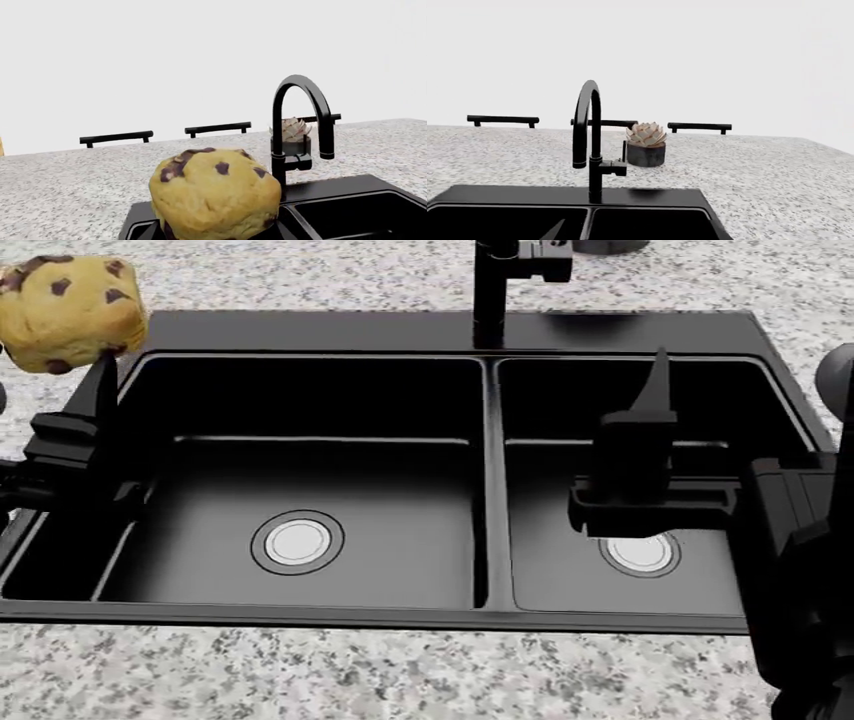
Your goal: Place the pastries on the plates.
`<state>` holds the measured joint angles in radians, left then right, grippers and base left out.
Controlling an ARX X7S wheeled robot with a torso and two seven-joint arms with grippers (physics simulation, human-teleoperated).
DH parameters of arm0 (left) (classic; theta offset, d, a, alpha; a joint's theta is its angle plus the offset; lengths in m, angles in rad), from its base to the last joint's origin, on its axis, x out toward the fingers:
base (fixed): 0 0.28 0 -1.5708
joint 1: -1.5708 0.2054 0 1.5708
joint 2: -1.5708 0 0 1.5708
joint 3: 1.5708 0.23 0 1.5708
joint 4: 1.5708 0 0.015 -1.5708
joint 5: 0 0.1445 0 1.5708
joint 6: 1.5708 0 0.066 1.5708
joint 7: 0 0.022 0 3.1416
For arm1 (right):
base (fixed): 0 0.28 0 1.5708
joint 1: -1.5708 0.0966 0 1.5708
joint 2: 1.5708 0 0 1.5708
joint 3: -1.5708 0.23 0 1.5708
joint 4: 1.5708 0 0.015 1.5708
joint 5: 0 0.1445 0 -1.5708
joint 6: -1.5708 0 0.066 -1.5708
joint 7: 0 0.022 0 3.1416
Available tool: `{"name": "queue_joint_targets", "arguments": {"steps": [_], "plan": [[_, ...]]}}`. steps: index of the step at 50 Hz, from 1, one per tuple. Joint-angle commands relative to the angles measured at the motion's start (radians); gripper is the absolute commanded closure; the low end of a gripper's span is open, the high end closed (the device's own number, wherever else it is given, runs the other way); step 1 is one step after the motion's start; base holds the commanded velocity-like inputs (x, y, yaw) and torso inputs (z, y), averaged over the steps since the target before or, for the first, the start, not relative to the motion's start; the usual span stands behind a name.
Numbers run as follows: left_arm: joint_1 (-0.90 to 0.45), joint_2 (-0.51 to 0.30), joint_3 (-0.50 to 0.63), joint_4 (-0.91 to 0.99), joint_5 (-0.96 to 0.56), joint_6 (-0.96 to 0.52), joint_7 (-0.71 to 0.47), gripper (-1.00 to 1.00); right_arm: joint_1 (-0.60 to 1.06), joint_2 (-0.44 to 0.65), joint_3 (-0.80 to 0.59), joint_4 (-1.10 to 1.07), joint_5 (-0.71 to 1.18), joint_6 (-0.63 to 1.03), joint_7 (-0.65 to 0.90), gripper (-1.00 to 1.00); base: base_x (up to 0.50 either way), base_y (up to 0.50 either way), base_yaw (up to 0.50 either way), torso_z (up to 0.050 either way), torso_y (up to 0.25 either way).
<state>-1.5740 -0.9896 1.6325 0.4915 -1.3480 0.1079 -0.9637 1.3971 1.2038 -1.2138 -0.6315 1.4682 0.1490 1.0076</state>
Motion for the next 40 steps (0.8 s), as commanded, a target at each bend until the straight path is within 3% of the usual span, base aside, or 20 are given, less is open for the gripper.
{"name": "queue_joint_targets", "arguments": {"steps": [1,40], "plan": [[0.002,0.025,-0.036,-0.014,-0.012,0.063,0.028,1.0,-0.002,-0.019,0.023,-0.008,-0.018,0.008,-0.031,-1.0,0.0,0.5,0.0,0.0,0.0],[0.014,0.014,-0.048,-0.002,-0.014,0.057,0.023,1.0,-0.02,-0.019,0.031,-0.014,-0.028,-0.002,-0.035,-1.0,0.0,0.5,0.0,0.0,0.0]]}}
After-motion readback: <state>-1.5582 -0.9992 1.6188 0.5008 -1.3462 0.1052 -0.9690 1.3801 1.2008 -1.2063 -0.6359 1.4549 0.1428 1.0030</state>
